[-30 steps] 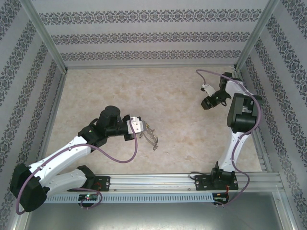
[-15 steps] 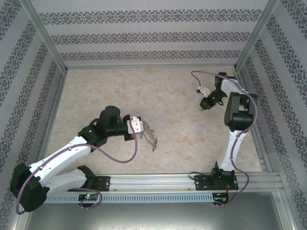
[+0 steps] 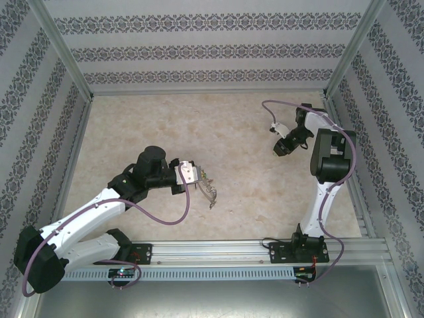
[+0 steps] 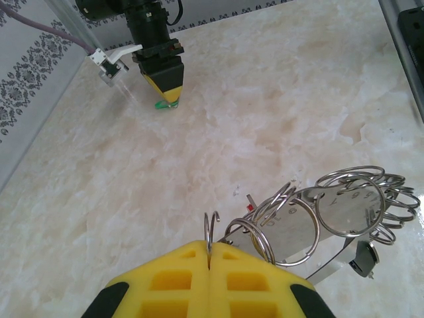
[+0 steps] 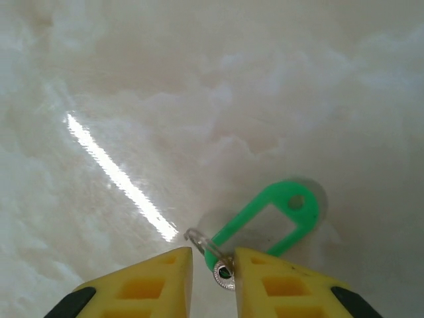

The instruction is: Put the keys on the keyring

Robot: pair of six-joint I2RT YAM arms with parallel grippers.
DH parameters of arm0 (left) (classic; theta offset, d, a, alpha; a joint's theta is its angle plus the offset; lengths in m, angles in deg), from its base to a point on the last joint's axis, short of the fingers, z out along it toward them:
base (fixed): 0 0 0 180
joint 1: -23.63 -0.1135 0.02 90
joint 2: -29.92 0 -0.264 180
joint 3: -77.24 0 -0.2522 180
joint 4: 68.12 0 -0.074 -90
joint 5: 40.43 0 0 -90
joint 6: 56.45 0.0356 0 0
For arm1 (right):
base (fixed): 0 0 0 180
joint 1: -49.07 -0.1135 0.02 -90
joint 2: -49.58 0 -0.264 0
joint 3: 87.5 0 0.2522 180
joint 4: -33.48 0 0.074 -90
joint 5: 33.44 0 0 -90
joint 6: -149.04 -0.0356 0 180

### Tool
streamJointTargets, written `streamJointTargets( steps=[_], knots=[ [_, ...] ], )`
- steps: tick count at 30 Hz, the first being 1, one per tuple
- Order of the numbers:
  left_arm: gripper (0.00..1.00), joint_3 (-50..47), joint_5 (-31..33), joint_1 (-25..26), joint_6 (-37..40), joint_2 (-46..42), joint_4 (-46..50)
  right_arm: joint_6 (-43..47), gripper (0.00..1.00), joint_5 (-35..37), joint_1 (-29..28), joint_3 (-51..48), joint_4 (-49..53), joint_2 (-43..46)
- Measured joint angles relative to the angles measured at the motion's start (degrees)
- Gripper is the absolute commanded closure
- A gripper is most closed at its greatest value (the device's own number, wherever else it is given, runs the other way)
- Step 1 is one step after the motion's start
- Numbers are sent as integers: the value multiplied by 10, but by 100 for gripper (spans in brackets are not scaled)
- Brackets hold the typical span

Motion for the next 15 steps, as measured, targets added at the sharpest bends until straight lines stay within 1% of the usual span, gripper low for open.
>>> streamJointTargets(
  steps=[6,8,11,12,15],
  knots=[
    [100,0,0,0,0,0,0,1,76,-10,-11,0,14,0],
    [100,0,0,0,0,0,0,3,78,-10,-15,0,19,0],
    [100,0,0,0,0,0,0,9,93,-10,-19,-2,24,0],
    [100,0,0,0,0,0,0,14,100,-11,-20,-4,25,0],
    [100,0,0,0,0,0,0,17,100,-14,-22,-4,35,1]
  ],
)
